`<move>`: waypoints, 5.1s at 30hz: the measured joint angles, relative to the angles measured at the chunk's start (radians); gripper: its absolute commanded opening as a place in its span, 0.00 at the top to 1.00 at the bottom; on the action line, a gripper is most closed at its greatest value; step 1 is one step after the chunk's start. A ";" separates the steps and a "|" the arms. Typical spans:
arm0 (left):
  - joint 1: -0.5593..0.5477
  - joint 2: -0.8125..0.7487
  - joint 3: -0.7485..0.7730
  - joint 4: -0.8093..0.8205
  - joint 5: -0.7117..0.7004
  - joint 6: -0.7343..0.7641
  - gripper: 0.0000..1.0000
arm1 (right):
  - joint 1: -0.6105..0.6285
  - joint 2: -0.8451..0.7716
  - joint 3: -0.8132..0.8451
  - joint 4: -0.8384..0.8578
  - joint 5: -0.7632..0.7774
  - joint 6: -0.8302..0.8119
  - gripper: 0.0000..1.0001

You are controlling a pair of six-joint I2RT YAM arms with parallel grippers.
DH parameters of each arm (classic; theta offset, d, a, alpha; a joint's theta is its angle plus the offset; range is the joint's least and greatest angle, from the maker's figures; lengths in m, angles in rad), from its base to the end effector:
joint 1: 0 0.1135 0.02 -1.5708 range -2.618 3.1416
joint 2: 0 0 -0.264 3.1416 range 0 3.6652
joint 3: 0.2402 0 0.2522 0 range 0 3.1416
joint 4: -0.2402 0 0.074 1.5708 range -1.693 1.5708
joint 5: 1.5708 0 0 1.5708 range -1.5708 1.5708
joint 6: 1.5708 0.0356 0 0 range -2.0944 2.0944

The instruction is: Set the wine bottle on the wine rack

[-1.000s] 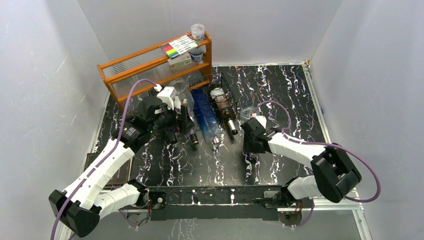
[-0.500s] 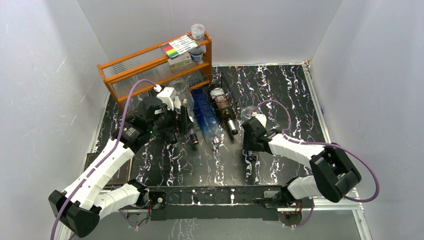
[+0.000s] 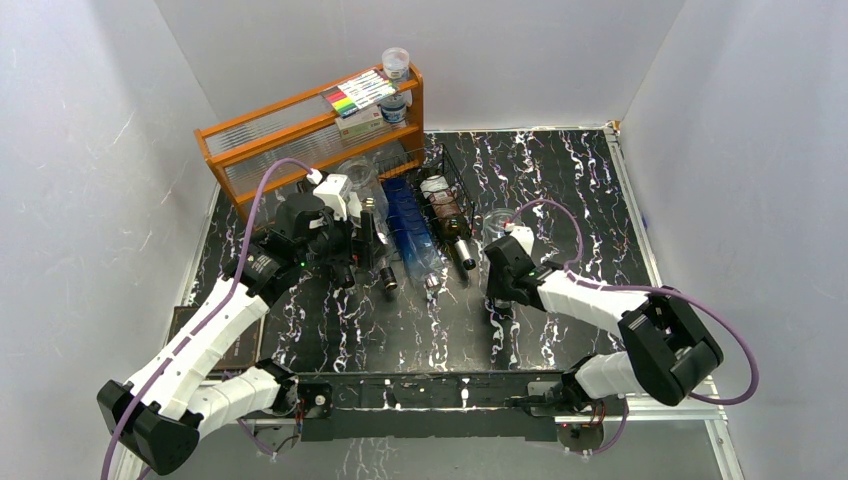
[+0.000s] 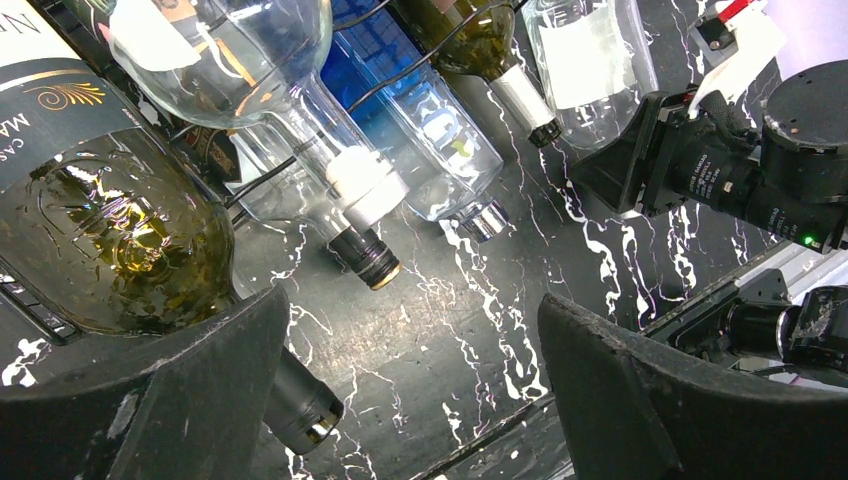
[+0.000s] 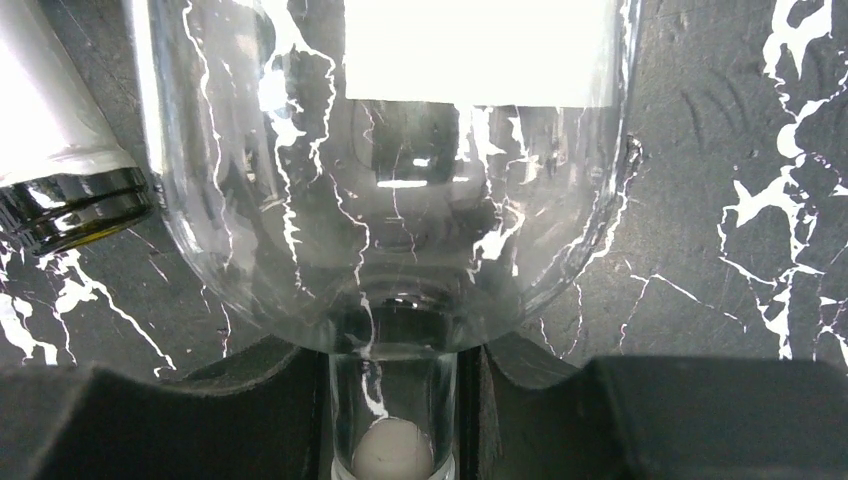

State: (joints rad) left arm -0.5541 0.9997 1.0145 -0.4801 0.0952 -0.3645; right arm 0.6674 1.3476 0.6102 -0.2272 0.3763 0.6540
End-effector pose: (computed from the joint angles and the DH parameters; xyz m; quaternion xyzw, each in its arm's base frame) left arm 0.1846 -0.1182 0.3501 0.1053 0.8439 -0.2688 0.4521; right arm 0.1999 0.1409 0.1626 0.0496 0.9379 0.0390 0.3411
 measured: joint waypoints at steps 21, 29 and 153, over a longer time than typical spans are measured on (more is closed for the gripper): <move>0.000 -0.002 0.009 -0.026 -0.026 0.013 0.04 | 0.000 -0.154 -0.157 0.142 0.009 -0.005 1.00; 0.000 -0.009 0.017 -0.028 -0.032 0.014 0.04 | -0.001 -0.256 -0.231 0.161 0.014 -0.002 1.00; 0.000 -0.145 0.183 -0.259 -0.241 0.080 0.02 | 0.119 0.089 0.650 0.047 -0.093 -0.098 0.02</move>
State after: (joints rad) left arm -0.5541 0.8547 1.1980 -0.7387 -0.1459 -0.2840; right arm 0.7864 1.4368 1.2602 -0.1806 0.2829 0.5560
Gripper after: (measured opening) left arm 0.981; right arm 0.981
